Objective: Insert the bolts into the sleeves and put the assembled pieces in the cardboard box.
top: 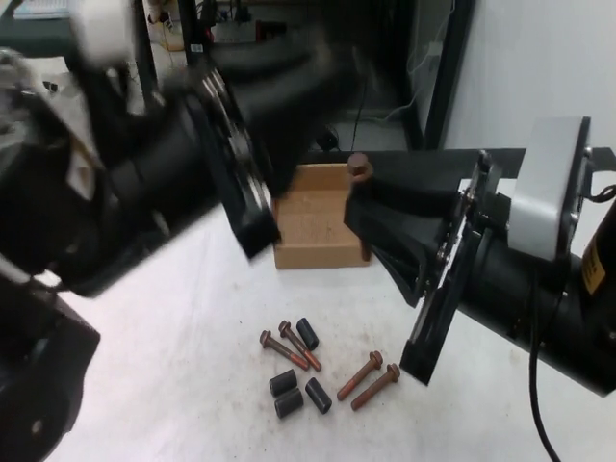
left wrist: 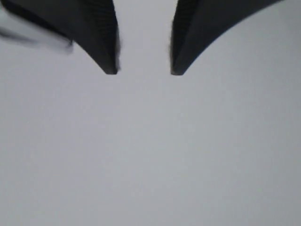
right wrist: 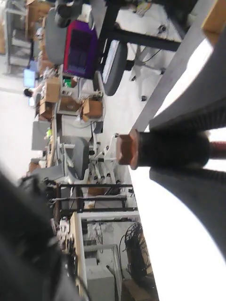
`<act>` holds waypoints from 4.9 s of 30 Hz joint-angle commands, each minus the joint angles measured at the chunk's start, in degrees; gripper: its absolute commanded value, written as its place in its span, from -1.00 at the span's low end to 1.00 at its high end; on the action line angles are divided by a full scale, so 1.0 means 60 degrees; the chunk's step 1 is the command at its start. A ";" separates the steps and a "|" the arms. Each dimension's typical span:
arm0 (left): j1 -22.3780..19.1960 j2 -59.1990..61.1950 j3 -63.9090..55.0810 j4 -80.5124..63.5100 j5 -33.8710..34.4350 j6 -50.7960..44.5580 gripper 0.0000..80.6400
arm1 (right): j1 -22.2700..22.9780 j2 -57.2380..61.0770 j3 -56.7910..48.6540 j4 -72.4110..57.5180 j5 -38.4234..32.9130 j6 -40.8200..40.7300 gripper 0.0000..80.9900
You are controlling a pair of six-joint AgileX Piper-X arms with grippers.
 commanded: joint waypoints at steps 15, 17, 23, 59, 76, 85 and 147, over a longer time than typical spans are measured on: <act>0.0017 -0.1339 -0.0072 0.7145 -0.6684 0.3998 -0.99 | -0.3595 0.2598 -0.4629 0.6054 -0.1178 0.1971 -0.98; 0.0017 -0.1339 -0.0072 0.7938 -0.6685 0.3998 -1.00 | -0.3595 0.3527 -0.5697 0.6823 -0.1195 0.2069 -0.98; 0.0017 -0.1339 -0.0072 1.0014 -0.6663 0.3998 -1.00 | -0.3364 0.6227 -0.8788 0.8627 -0.1195 0.2066 -0.98; 0.0017 -0.1339 -0.0004 1.1323 -0.6588 0.3998 -1.00 | -0.2992 1.0830 -1.2270 0.9931 -0.0672 0.2070 -0.21; 0.0017 -0.0812 0.0041 1.1644 -0.1836 0.3748 -1.00 | -0.3139 0.7355 -1.1996 1.2979 -0.0931 0.0290 -0.98; 0.0017 0.0754 -0.0270 1.2197 -0.0678 0.3526 -1.00 | -0.3445 0.3302 -0.7660 1.2189 -0.0972 0.0541 -0.98; -0.1894 0.8062 -0.6657 1.3911 -0.3770 0.5634 -0.17 | -0.5546 -0.3706 -0.2480 1.3764 -0.2272 0.0933 -0.98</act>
